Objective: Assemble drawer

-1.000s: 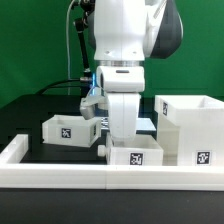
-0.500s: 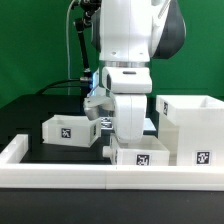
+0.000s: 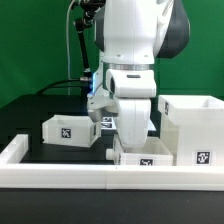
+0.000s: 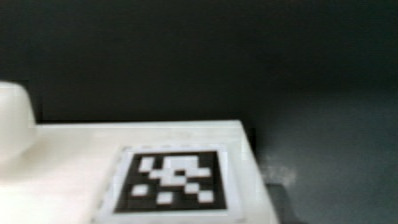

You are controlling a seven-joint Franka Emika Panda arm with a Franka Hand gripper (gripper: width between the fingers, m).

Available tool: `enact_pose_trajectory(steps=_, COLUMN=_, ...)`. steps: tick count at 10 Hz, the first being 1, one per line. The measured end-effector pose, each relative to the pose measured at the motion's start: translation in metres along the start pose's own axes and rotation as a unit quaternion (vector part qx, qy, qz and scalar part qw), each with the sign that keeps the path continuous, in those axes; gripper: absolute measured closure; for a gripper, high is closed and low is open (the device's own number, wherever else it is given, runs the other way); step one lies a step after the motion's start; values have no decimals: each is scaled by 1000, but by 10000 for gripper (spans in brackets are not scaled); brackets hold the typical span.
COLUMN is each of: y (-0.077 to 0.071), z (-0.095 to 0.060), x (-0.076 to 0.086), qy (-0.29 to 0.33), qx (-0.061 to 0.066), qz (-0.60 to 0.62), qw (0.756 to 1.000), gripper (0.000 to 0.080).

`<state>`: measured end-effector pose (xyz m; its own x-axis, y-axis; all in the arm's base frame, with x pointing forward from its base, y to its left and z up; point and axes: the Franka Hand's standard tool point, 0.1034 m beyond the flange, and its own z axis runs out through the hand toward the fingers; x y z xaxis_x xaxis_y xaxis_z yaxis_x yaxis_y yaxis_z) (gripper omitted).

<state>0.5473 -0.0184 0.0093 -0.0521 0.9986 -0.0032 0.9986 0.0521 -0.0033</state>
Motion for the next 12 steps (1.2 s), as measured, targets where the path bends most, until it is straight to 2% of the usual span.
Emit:
enact_pose_trajectory(steps=3, y=-1, z=1, x=-2, qy=0, qx=0, qz=1, qw=1000, gripper=758)
enact_pose_trajectory(steps=4, y=-1, z=1, x=-3, qy=1, qx=-14, qz=-5, qw=1000, gripper=758)
enact_pose_trajectory(steps=11, y=-2, z=1, x=-3, qy=1, qx=-13, qz=-6, qw=1000, gripper=758)
enact_pose_trajectory(steps=12, y=-2, z=-1, x=0, qy=1, qx=-6, qz=-6, qw=1000, gripper=758)
